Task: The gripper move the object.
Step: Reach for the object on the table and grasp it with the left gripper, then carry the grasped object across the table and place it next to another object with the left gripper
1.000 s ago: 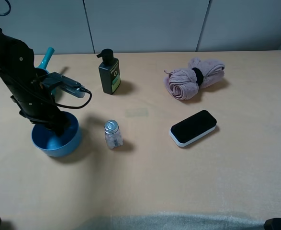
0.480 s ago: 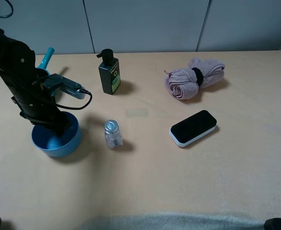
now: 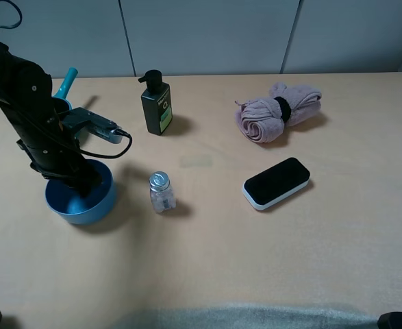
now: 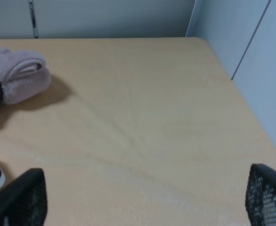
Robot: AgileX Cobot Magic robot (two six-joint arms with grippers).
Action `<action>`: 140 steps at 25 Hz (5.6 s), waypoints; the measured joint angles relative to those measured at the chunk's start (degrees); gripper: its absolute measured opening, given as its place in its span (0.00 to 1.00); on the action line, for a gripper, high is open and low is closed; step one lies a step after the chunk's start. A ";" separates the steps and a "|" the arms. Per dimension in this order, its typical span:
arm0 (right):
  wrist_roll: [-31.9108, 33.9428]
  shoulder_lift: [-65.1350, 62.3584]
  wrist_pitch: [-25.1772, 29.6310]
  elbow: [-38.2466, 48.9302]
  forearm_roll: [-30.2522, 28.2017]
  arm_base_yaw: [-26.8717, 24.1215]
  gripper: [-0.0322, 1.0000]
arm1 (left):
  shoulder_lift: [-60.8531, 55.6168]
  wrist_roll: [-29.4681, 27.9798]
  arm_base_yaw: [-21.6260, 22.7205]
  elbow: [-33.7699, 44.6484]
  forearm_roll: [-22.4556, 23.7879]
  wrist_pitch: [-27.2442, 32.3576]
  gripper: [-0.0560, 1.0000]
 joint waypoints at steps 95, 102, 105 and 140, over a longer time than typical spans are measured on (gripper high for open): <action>0.00 0.00 0.00 0.00 0.00 0.00 0.65 | -13.74 -9.32 5.08 -25.92 3.23 12.76 0.12; 0.00 0.00 0.00 0.00 0.00 0.00 0.65 | -7.57 -10.37 5.08 -30.54 3.62 13.48 0.12; 0.00 0.00 0.00 0.00 0.00 0.00 0.65 | -5.08 -11.21 5.08 -32.87 4.26 13.62 0.12; 0.00 0.00 -0.05 0.00 0.00 0.00 0.65 | 14.39 -17.31 7.93 -44.48 6.37 11.31 0.12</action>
